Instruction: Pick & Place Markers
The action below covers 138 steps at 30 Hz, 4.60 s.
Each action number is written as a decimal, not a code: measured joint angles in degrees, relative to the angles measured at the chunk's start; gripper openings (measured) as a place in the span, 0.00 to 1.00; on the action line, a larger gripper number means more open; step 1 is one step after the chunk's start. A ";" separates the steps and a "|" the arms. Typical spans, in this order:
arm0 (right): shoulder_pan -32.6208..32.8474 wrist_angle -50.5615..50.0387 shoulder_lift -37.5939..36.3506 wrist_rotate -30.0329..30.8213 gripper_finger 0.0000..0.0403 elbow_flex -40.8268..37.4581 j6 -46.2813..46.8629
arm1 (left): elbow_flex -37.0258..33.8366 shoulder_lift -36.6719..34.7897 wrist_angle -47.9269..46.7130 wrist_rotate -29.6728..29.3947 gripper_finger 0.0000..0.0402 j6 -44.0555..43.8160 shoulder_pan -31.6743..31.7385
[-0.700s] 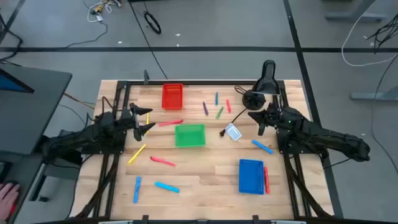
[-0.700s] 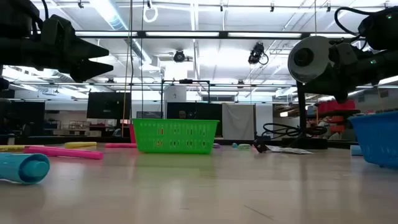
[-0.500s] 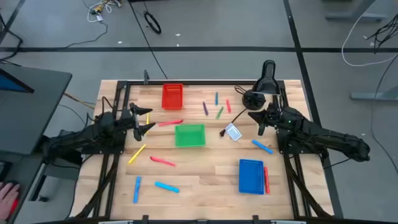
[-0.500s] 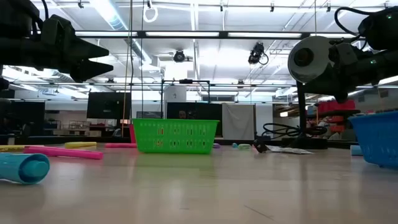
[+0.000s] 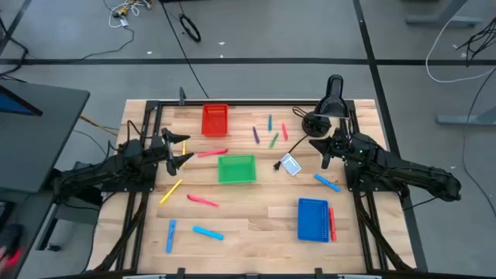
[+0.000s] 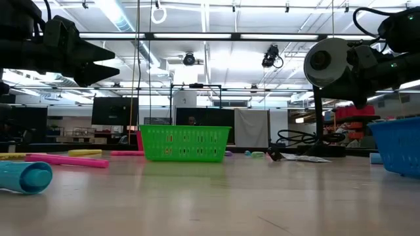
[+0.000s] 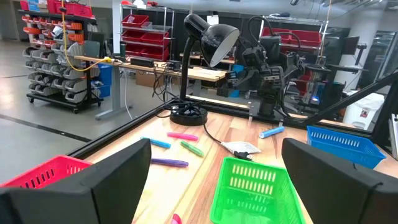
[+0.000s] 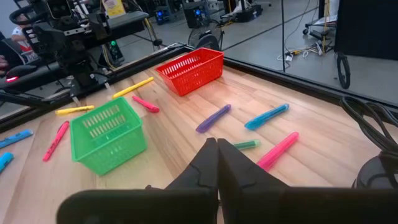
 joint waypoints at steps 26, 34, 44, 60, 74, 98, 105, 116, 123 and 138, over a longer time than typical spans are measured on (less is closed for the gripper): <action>0.00 -0.01 -0.01 0.00 0.00 -0.02 0.01 | -0.01 0.00 0.01 -0.01 0.91 0.00 -0.02; 0.00 0.01 -0.01 -0.01 0.00 -0.01 0.01 | 0.00 -0.01 0.00 0.00 0.91 -0.01 -0.01; 0.00 0.00 -0.01 0.00 0.00 -0.02 0.00 | 0.00 -0.02 0.01 0.00 0.91 0.00 -0.01; 0.00 0.01 -0.01 -0.01 0.00 -0.02 0.01 | -0.01 0.00 0.01 -0.01 0.91 0.00 0.00; 0.00 -0.01 -0.01 -0.01 0.00 -0.02 0.01 | -0.01 -0.02 0.01 0.01 0.91 0.00 0.00; 0.00 0.01 0.00 -0.01 0.00 -0.01 0.00 | 0.01 0.00 -0.01 -0.01 0.91 0.00 0.00; 0.00 -0.01 0.01 -0.01 0.00 -0.01 0.01 | 0.01 -0.02 0.75 0.00 0.91 0.00 0.00; 0.00 0.00 0.00 -0.01 0.00 -0.02 0.00 | 0.01 -0.02 0.80 -0.86 0.91 -0.02 -0.02; 0.00 0.00 0.00 0.00 0.00 -0.02 0.00 | 2.04 0.07 -0.54 -0.91 0.91 -0.11 -0.01; 0.00 -0.01 0.00 -0.01 0.00 -0.02 0.00 | 23.82 9.93 -16.35 -2.85 0.91 1.07 -0.04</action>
